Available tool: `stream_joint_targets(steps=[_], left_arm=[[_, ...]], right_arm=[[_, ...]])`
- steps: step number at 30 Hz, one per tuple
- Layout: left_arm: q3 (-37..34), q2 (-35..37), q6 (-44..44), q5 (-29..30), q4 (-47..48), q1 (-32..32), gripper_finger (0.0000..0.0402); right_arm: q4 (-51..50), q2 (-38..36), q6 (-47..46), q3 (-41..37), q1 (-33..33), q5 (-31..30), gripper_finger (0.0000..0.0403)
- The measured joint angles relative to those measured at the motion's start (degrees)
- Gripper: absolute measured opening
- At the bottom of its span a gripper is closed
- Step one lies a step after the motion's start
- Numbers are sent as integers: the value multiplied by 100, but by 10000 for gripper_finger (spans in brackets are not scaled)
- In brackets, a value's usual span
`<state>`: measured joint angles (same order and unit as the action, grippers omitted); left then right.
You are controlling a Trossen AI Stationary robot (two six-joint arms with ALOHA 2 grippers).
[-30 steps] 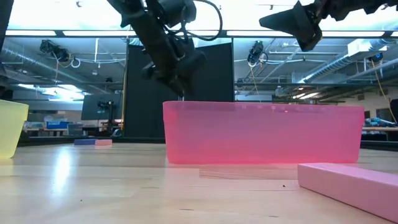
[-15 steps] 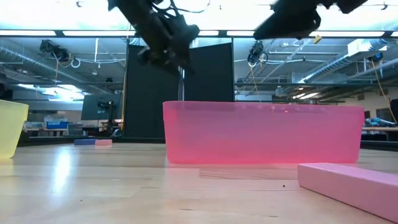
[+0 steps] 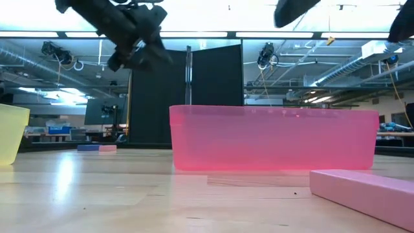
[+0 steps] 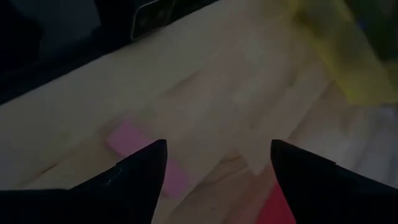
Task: Sort blocks
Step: Put the pink block into the pink bin
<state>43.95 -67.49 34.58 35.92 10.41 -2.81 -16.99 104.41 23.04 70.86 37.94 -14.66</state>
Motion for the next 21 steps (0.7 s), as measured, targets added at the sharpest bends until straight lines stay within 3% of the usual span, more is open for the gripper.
stream_joint_targets(steps=[11, 21], left_arm=[[-308, 211, 324, 5, -522, -382, 248], [-308, 209, 316, 7, -800, -610, 248]], right_arm=[[-1375, 825, 1059, 980, -180, 1054, 292], [-1250, 1386, 1825, 979, -166, 1086, 286]])
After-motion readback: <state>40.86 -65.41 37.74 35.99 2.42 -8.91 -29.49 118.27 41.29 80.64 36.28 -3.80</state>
